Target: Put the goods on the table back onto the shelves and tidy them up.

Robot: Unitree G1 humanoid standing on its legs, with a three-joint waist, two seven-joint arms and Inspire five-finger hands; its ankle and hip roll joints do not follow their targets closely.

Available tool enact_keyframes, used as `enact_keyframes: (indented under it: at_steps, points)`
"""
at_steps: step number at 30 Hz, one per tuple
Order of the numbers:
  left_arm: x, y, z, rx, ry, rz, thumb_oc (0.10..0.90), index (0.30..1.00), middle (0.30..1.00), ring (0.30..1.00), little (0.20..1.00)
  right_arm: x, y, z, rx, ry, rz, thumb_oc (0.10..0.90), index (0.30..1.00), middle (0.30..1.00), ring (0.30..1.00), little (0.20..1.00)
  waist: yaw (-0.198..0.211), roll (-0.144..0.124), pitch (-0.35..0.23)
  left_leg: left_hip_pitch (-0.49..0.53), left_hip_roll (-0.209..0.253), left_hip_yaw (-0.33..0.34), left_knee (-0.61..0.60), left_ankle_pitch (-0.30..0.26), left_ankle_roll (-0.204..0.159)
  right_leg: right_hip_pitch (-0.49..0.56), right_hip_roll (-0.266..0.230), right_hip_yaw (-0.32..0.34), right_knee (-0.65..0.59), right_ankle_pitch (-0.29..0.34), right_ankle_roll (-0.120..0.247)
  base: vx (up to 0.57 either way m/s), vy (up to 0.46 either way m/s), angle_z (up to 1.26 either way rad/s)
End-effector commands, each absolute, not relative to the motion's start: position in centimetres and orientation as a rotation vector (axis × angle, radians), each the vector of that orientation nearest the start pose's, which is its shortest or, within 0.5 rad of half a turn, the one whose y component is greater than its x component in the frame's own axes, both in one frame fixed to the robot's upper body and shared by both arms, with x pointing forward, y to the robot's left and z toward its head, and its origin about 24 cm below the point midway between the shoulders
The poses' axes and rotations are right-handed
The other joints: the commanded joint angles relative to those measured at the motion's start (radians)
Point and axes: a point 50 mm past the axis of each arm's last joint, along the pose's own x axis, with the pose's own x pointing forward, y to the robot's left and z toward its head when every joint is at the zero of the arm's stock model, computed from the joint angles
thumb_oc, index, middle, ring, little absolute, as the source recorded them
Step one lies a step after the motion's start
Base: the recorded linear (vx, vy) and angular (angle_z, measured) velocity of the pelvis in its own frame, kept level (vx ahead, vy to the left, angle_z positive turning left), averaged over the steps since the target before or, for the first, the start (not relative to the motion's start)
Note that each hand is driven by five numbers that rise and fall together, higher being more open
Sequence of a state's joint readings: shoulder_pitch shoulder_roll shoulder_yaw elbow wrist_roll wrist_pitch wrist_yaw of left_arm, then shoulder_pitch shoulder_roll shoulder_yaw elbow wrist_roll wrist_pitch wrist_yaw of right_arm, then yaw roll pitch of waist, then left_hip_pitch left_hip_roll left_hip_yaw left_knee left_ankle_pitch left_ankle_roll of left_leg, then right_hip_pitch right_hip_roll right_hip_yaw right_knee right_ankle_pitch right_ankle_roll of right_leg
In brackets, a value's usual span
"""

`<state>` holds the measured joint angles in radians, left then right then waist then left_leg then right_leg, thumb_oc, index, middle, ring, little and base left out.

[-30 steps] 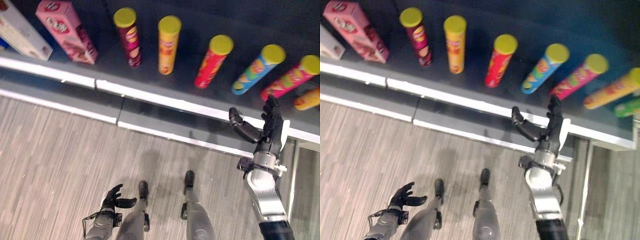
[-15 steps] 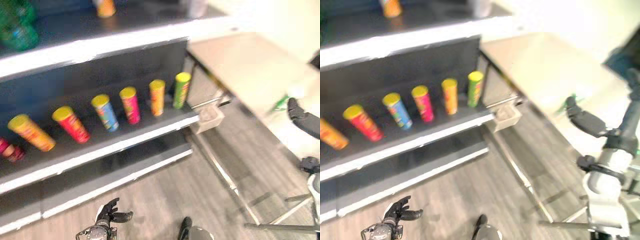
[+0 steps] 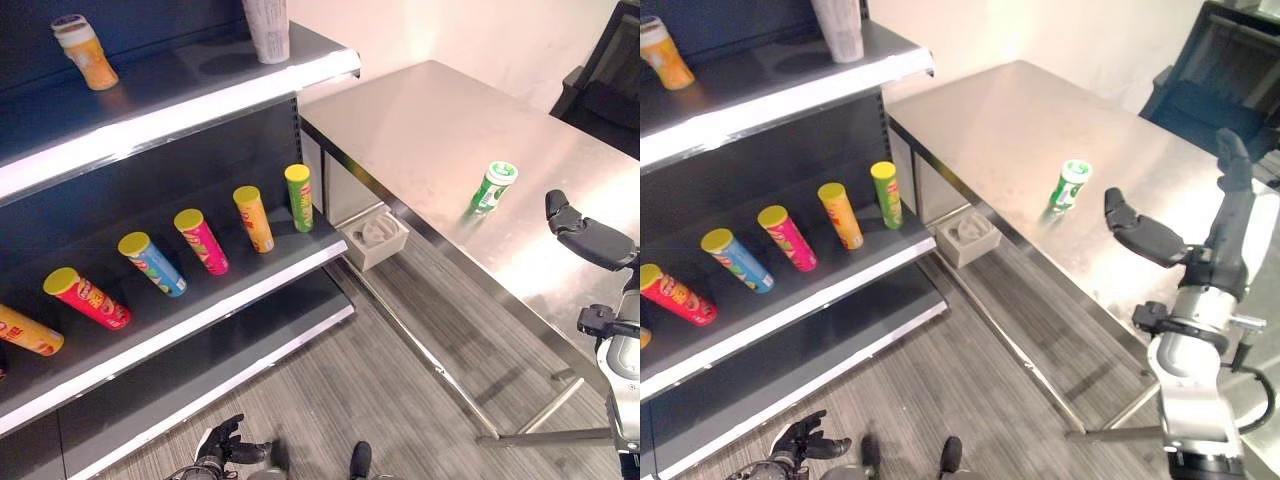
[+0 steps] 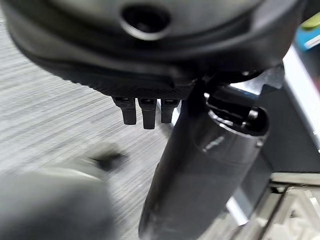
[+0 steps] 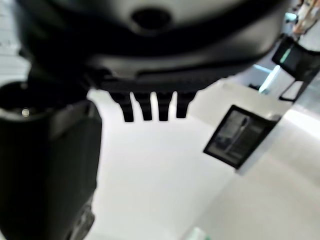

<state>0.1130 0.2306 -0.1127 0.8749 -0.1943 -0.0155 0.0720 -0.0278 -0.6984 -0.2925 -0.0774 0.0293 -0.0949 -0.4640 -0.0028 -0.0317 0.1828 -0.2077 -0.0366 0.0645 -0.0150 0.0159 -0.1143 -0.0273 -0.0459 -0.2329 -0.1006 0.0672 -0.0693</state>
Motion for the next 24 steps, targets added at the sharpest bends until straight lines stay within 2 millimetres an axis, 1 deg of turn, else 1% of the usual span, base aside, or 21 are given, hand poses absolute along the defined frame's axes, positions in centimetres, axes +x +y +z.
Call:
enact_keyframes:
  at_steps: [1,2,4,6,8,9,10,11,12,13,14,15,16,17,18,19,20,21,22,23,24]
  points:
    - [14.7,23.8,-12.1,0.179,0.831,0.159,0.8,0.9,0.9,0.9,0.9,23.6,-31.0,25.0,-0.577,-0.815,-0.667,0.8,0.9,0.9,0.9,0.9,0.055,0.001,0.02,-0.006,0.011,-0.012,0.047,0.051,0.051,0.076,0.03,0.04,0.018,-0.085,0.176,0.14,0.072,-0.83]
    - [14.3,23.7,-12.3,0.176,0.841,0.159,0.8,0.9,0.9,0.9,0.9,23.9,-30.8,25.1,-0.582,-0.823,-0.658,0.8,0.9,0.9,0.9,0.9,0.058,0.006,0.016,0.022,0.007,-0.025,0.025,0.053,0.059,0.079,0.035,0.05,0.024,-0.089,0.178,0.14,0.104,-1.09]
    - [14.0,23.6,-12.5,0.172,0.852,0.159,0.8,0.9,0.9,0.9,0.9,24.0,-30.6,25.2,-0.585,-0.824,-0.648,0.8,0.9,0.9,0.9,0.9,0.058,0.01,0.015,0.05,0.009,-0.021,-0.005,0.058,0.06,0.087,0.037,0.059,0.026,-0.096,0.18,0.1,0.107,-0.9]
    - [13.0,23.8,-13.1,0.178,0.9,0.171,0.8,0.9,0.9,0.9,0.9,24.5,-30.2,24.9,-0.606,-0.799,-0.622,0.8,0.9,0.9,0.9,0.9,0.054,0.0,-0.008,0.097,0.02,0.009,-0.037,0.061,0.064,0.093,0.027,0.079,0.038,-0.105,0.183,0.16,0.149,-0.45]
    - [12.5,24.0,-13.3,0.18,0.923,0.179,0.8,0.9,0.9,0.9,0.9,24.6,-30.1,24.7,-0.608,-0.789,-0.618,0.8,0.9,0.9,0.9,0.9,0.06,-0.001,-0.014,0.129,0.024,0.028,-0.06,0.058,0.076,0.089,0.017,0.092,0.088,-0.121,0.184,0.13,0.12,-0.6]
    - [12.5,24.1,-13.4,0.188,0.93,0.173,0.8,0.9,0.9,0.9,0.9,24.6,-30.2,24.6,-0.617,-0.784,-0.623,0.8,0.9,0.9,0.9,0.9,0.061,0.0,-0.014,0.144,0.025,0.036,-0.067,0.049,0.088,0.075,0.008,0.091,0.143,-0.134,0.187,0.06,0.095,-0.74]
    - [12.5,24.1,-13.4,0.189,0.93,0.173,0.8,0.9,0.9,0.9,0.9,24.6,-30.1,24.6,-0.617,-0.784,-0.624,0.8,0.9,0.9,0.9,0.9,0.063,0.0,-0.014,0.145,0.024,0.038,-0.066,0.048,0.089,0.07,0.007,0.094,0.153,-0.14,0.188,0.04,0.102,-0.59]
    - [12.5,24.1,-13.3,0.197,0.928,0.17,0.8,0.9,0.9,0.9,0.9,24.7,-30.1,24.5,-0.623,-0.78,-0.622,0.8,0.9,0.9,0.9,0.9,0.062,0.002,-0.009,0.159,0.026,0.049,-0.069,0.042,0.098,0.044,0.003,0.092,0.227,-0.15,0.198,0.03,0.113,-0.28]
    - [12.8,24.4,-13.1,0.212,0.919,0.17,0.8,0.9,0.9,0.9,0.9,24.6,-29.9,24.4,-0.606,-0.785,-0.628,0.8,0.9,0.9,0.9,0.9,0.05,0.006,0.016,0.189,0.04,0.063,-0.071,0.031,0.113,-0.025,-0.013,0.081,0.39,-0.146,0.236,0.02,0.136,-0.32]
    - [13.2,24.8,-12.9,0.229,0.906,0.172,0.8,0.9,0.9,0.9,0.9,24.7,-29.8,24.1,-0.58,-0.785,-0.638,0.8,0.9,0.9,0.9,0.9,0.046,0.007,0.033,0.204,0.051,0.079,-0.071,0.024,0.121,-0.086,-0.052,0.064,0.517,-0.121,0.263,0.01,0.093,-0.27]
    - [13.3,24.9,-12.7,0.232,0.9,0.174,0.8,0.9,0.9,0.9,0.9,24.7,-29.7,23.8,-0.571,-0.778,-0.636,0.8,0.9,0.9,0.9,0.9,0.05,0.009,0.034,0.21,0.054,0.082,-0.071,0.02,0.123,-0.095,-0.073,0.053,0.534,-0.121,0.259,0.0,0.006,-0.22]
    - [13.4,25.0,-12.6,0.237,0.894,0.173,0.8,0.9,0.9,0.9,0.9,24.6,-29.8,23.6,-0.566,-0.77,-0.639,0.8,0.9,0.9,0.9,0.9,0.056,0.007,0.03,0.213,0.058,0.086,-0.072,0.011,0.121,-0.1,-0.111,0.035,0.521,-0.121,0.254,0.0,0.0,0.0]
    - [13.4,25.0,-12.6,0.239,0.895,0.172,0.8,0.9,0.9,0.9,0.9,24.6,-29.8,23.6,-0.566,-0.769,-0.64,0.8,0.9,0.9,0.9,0.9,0.055,0.006,0.03,0.213,0.058,0.084,-0.072,0.01,0.121,-0.098,-0.112,0.034,0.52,-0.122,0.255,0.06,-0.098,0.09]
    - [13.6,25.0,-12.5,0.238,0.885,0.168,0.8,0.9,0.9,0.9,0.9,24.6,-30.0,23.4,-0.546,-0.762,-0.645,0.8,0.9,0.9,0.9,0.9,0.062,0.005,0.022,0.212,0.07,0.078,-0.072,-0.002,0.109,-0.094,-0.168,0.015,0.435,-0.116,0.242,0.08,-0.131,0.09]
    - [13.9,24.9,-12.5,0.242,0.882,0.165,0.8,0.9,0.9,0.9,0.9,24.6,-30.3,23.3,-0.532,-0.751,-0.646,0.8,0.9,0.9,0.9,0.9,0.059,0.003,0.017,0.21,0.073,0.065,-0.072,-0.009,0.102,-0.084,-0.187,0.011,0.354,-0.088,0.244,0.11,-0.181,0.07]
    - [14.1,24.9,-12.5,0.244,0.877,0.16,0.8,0.9,0.9,0.9,0.9,24.7,-30.5,23.2,-0.53,-0.742,-0.648,0.8,0.9,0.9,0.9,0.9,0.054,-0.005,0.015,0.211,0.068,0.057,-0.072,-0.016,0.098,-0.091,-0.194,0.031,0.29,-0.066,0.249,0.07,-0.102,0.05]
    - [14.1,24.9,-12.5,0.244,0.877,0.16,0.8,0.9,0.9,0.9,0.9,24.7,-30.5,23.2,-0.529,-0.742,-0.648,0.8,0.9,0.9,0.9,0.9,0.054,-0.004,0.014,0.21,0.069,0.056,-0.072,-0.016,0.098,-0.084,-0.192,0.029,0.276,-0.059,0.25,0.09,-0.095,0.05]
    - [14.3,24.8,-12.4,0.245,0.871,0.156,0.8,0.9,0.9,0.9,0.9,24.8,-30.8,23.0,-0.532,-0.723,-0.645,0.8,0.9,0.9,0.9,0.9,0.047,-0.011,0.013,0.215,0.063,0.043,-0.072,-0.026,0.094,-0.096,-0.191,0.059,0.203,-0.022,0.26,0.15,-0.109,0.14]
    - [14.3,25.1,-12.3,0.264,0.872,0.154,0.8,0.9,0.9,0.9,0.9,24.8,-31.1,22.3,-0.561,-0.673,-0.634,0.8,0.9,0.9,0.9,0.9,0.036,-0.031,0.002,0.227,0.052,0.033,-0.072,-0.041,0.089,-0.09,-0.185,0.107,0.1,0.01,0.281,0.2,-0.141,0.23]
    - [13.9,25.2,-12.5,0.265,0.883,0.155,0.8,0.9,0.9,0.9,0.9,24.6,-31.0,21.9,-0.567,-0.654,-0.621,0.8,0.9,0.9,0.9,0.9,0.038,-0.044,-0.009,0.238,0.045,0.036,-0.072,-0.046,0.089,-0.063,-0.189,0.099,0.063,0.038,0.29,0.25,-0.187,0.63]
    - [13.6,25.3,-12.6,0.249,0.891,0.174,0.8,0.9,0.9,0.9,0.9,24.5,-31.1,21.3,-0.578,-0.626,-0.6,0.8,0.9,0.9,0.9,0.9,0.039,-0.057,-0.023,0.248,0.054,0.035,-0.072,-0.043,0.078,-0.045,-0.179,0.101,0.049,0.058,0.293,0.19,-0.162,0.71]
